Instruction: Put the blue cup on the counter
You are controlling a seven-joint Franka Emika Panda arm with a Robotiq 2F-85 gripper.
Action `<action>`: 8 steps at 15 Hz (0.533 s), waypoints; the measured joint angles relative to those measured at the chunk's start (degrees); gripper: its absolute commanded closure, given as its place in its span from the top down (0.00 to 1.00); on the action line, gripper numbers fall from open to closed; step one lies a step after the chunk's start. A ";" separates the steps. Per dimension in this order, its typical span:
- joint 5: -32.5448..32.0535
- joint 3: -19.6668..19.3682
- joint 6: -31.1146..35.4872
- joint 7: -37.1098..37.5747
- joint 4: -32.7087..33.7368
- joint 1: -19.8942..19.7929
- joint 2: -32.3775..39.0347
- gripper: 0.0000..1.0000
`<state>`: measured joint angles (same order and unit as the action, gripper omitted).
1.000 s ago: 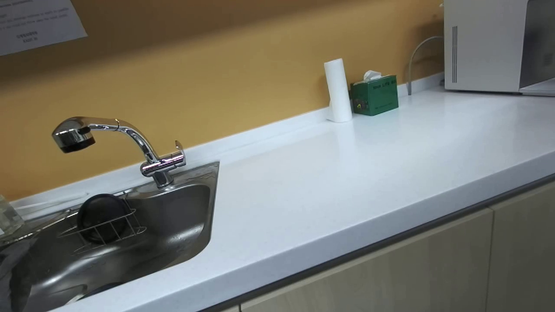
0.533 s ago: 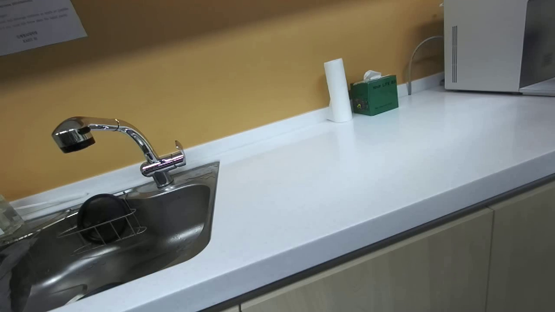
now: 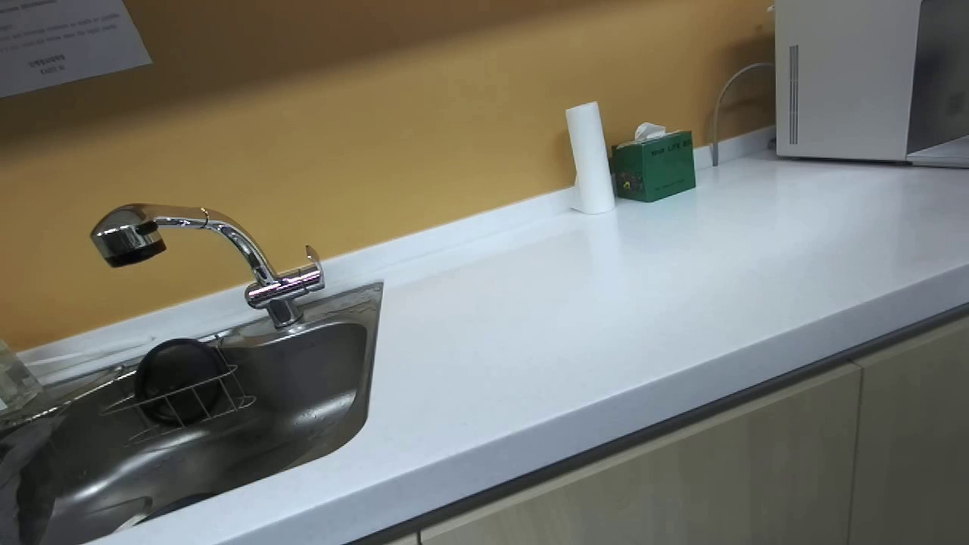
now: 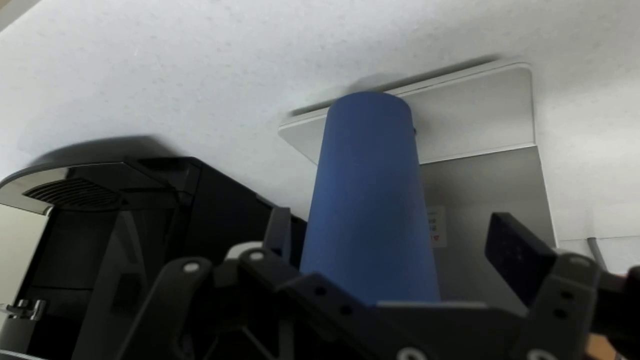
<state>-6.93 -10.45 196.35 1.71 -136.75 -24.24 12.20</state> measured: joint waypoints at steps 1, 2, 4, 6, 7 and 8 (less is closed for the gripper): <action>0.00 0.14 0.49 0.00 0.39 -0.24 0.57 1.00; 0.00 0.21 1.07 0.00 0.77 -0.42 1.14 1.00; -0.06 0.66 1.71 0.00 1.68 -1.04 2.16 1.00; -0.52 1.93 1.69 0.06 3.13 -2.23 2.79 1.00; -1.01 2.76 1.67 0.15 3.87 -3.01 3.05 1.00; -1.27 3.70 1.67 0.17 4.45 -3.83 3.28 1.00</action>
<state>-8.20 -6.75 198.02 1.88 -132.30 -28.07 15.48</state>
